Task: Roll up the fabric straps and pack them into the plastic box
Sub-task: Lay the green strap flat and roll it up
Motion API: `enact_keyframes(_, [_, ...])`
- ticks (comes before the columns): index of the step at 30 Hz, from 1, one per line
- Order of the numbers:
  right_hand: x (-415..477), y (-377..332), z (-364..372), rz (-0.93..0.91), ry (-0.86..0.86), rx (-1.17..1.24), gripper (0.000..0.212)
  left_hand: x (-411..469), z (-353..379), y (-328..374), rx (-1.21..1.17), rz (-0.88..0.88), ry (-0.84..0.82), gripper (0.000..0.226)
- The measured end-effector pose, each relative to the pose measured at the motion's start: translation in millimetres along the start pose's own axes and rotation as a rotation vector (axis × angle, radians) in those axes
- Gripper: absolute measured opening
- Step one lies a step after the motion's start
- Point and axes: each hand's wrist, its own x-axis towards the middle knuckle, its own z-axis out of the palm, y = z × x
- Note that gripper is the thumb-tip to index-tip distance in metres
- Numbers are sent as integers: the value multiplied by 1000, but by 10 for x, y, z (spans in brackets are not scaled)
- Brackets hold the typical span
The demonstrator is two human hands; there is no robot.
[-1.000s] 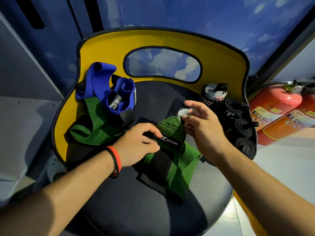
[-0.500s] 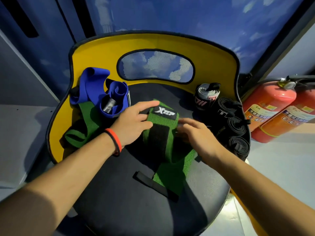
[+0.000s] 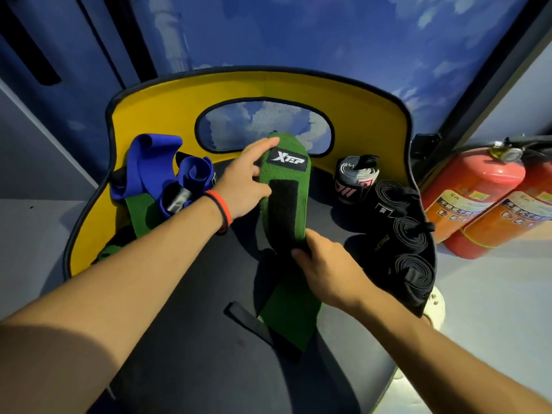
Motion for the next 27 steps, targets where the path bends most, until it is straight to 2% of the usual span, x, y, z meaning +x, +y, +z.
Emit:
enact_keyframes(6, [161, -4, -4, 208, 49, 339, 31, 378, 17, -342, 73, -156, 39, 100])
enact_keyframes(10, [256, 5, 100, 349, 52, 452, 30, 436, 89, -530, 377, -374, -8, 91])
enact_keyframes(12, [272, -23, 97, 355, 72, 437, 35, 449, 121, -572, 463, -407, -10, 85])
enact_keyframes(15, [212, -50, 82, 241, 104, 361, 50, 471, 184, -563, 584, -388, 15, 74])
enact_keyframes(18, [61, -51, 121, -13, 197, 45, 58, 367, 258, -505, 746, -309, 98, 72])
enact_keyframes(20, [-37, -36, 121, -136, 261, -118, 53, 274, 268, -481, 828, -160, 128, 61])
enact_keyframes(22, [-162, -54, 94, -216, 299, -203, 38, 161, 245, -454, 847, -63, 131, 41])
enact_keyframes(25, [-376, -82, 95, -318, 228, -303, 14, -33, 204, -382, 798, -121, 61, 28])
enact_keyframes(27, [-544, -95, 154, -334, 97, -372, 23, -177, 186, -295, 788, -164, -17, 23])
